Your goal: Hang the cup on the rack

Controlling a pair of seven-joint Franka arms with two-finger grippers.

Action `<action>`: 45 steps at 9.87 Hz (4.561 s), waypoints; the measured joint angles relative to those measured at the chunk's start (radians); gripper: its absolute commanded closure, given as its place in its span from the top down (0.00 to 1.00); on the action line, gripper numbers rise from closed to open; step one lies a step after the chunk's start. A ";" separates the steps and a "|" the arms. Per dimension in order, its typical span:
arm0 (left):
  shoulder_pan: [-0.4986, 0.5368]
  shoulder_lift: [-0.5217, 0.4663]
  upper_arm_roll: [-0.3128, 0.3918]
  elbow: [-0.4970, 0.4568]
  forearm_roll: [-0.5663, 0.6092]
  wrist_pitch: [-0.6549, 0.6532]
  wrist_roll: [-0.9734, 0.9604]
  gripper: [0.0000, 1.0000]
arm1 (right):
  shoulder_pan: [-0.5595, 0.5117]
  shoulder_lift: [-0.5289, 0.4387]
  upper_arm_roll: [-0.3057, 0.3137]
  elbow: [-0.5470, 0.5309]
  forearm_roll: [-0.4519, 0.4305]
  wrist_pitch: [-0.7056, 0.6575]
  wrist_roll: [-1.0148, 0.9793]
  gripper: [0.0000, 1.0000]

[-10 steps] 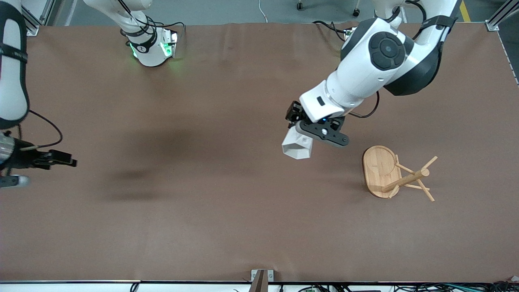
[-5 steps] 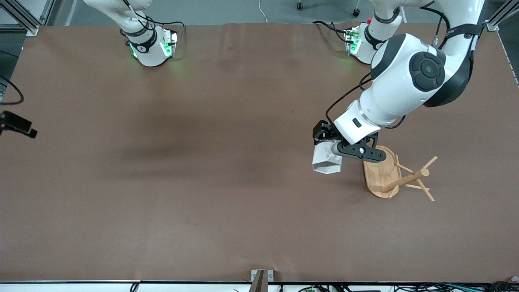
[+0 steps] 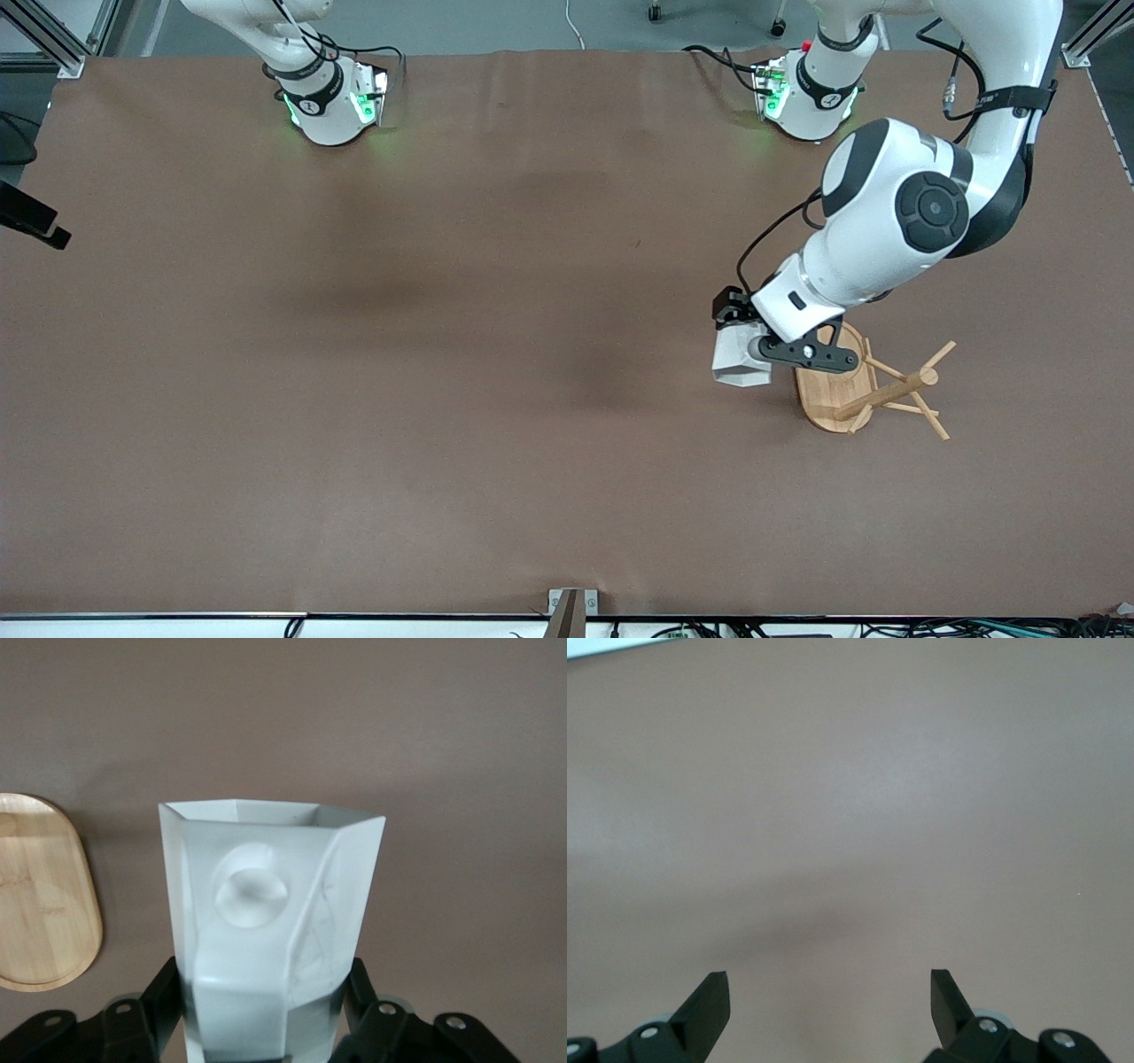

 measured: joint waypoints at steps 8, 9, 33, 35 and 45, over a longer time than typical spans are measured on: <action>-0.014 -0.012 0.141 -0.059 0.000 0.005 0.107 0.01 | -0.024 0.003 -0.001 0.018 0.005 -0.014 0.007 1.00; -0.015 -0.016 0.156 -0.059 0.000 0.005 0.132 0.01 | -0.024 0.004 -0.002 0.011 0.006 -0.014 0.007 1.00; -0.044 -0.206 0.285 0.050 0.020 -0.237 0.306 1.00 | -0.024 0.003 -0.003 0.009 0.006 -0.016 0.006 1.00; -0.016 -0.249 0.286 0.107 0.082 -0.311 0.323 1.00 | -0.023 0.003 -0.014 0.009 0.006 -0.016 0.006 1.00; 0.102 -0.431 0.156 0.055 0.090 -0.466 0.206 1.00 | -0.022 0.003 -0.027 0.008 0.006 -0.020 0.006 1.00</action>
